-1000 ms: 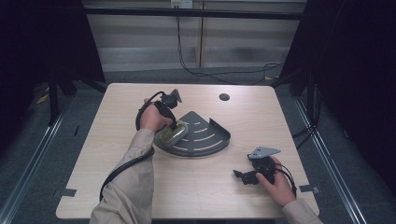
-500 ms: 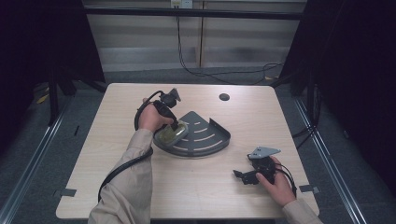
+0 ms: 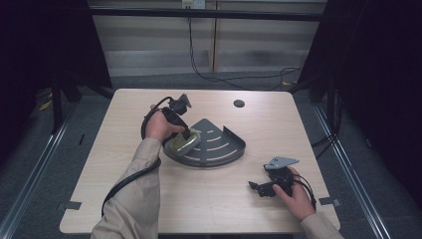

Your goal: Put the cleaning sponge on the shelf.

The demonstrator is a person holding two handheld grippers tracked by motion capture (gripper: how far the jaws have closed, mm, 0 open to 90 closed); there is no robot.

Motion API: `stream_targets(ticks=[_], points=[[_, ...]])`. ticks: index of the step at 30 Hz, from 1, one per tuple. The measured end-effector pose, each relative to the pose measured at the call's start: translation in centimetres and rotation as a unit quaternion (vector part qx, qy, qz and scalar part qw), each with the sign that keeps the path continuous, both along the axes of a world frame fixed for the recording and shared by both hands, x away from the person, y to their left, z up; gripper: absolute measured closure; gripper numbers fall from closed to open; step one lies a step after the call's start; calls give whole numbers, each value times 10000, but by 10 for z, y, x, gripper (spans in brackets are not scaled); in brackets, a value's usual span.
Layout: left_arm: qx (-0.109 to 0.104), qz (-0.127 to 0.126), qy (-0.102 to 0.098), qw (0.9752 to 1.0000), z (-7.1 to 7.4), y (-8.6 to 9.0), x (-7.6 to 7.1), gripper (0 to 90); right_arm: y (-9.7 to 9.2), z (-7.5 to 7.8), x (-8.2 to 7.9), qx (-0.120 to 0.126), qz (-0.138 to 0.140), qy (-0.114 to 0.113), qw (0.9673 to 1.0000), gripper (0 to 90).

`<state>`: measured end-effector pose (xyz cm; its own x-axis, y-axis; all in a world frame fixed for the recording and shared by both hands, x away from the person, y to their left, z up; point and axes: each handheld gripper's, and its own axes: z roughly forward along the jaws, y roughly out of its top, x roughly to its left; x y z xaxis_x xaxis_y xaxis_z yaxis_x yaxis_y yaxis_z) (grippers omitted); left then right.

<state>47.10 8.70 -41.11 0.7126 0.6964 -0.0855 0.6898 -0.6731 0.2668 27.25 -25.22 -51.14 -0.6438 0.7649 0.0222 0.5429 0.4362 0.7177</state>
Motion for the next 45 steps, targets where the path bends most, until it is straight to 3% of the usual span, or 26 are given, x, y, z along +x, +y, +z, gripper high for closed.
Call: stream_targets(ticks=[20, 45], points=[[-134, 157, 72, 9998, 10, 18, -10, 224, 0, 0, 0, -10, -6, 2, 10000, 106], [-379, 290, 106, 9988, 18, 52, -34, 218, 0, 0, 0, -13, -7, 0, 10000, 106]])
